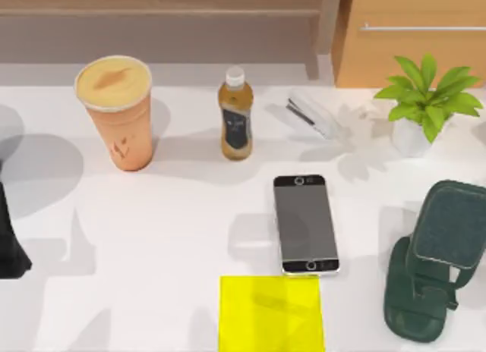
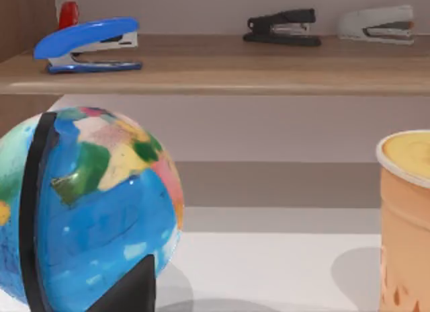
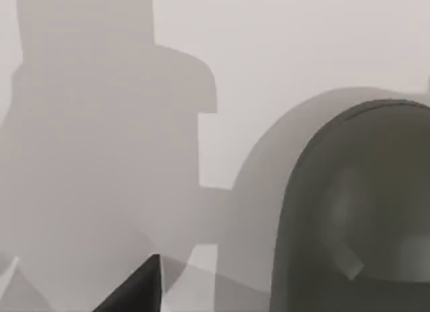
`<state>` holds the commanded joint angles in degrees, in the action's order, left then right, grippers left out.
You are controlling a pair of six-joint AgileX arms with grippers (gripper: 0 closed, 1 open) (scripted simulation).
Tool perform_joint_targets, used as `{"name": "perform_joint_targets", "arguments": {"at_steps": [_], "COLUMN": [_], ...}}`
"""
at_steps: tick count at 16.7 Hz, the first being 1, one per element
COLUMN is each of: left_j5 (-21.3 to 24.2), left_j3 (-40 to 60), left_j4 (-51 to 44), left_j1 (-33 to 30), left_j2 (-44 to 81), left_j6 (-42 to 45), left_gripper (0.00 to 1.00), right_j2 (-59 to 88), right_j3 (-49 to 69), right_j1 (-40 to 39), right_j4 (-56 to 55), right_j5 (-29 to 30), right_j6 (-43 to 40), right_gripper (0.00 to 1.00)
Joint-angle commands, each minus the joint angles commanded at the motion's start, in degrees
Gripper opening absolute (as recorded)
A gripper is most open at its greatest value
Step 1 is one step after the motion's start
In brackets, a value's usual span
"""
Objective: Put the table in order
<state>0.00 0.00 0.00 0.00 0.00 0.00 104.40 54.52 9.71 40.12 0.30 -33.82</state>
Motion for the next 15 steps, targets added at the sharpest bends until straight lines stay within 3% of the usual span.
{"name": "perform_joint_targets", "arguments": {"at_steps": [3,15], "left_j5": [0.00,0.00], "left_j3": [0.00,0.00], "left_j4": [0.00,0.00], "left_j1": [0.00,0.00], "left_j2": [0.00,0.00], "left_j6": [0.00,0.00], "left_gripper": [1.00,1.00], "right_j2": [0.00,0.00], "right_j3": [0.00,0.00], "right_j1": [0.00,0.00], "right_j4": [0.00,0.00], "right_j5": [0.00,0.00], "right_j6": [0.00,0.00], "right_gripper": [1.00,0.10]}}
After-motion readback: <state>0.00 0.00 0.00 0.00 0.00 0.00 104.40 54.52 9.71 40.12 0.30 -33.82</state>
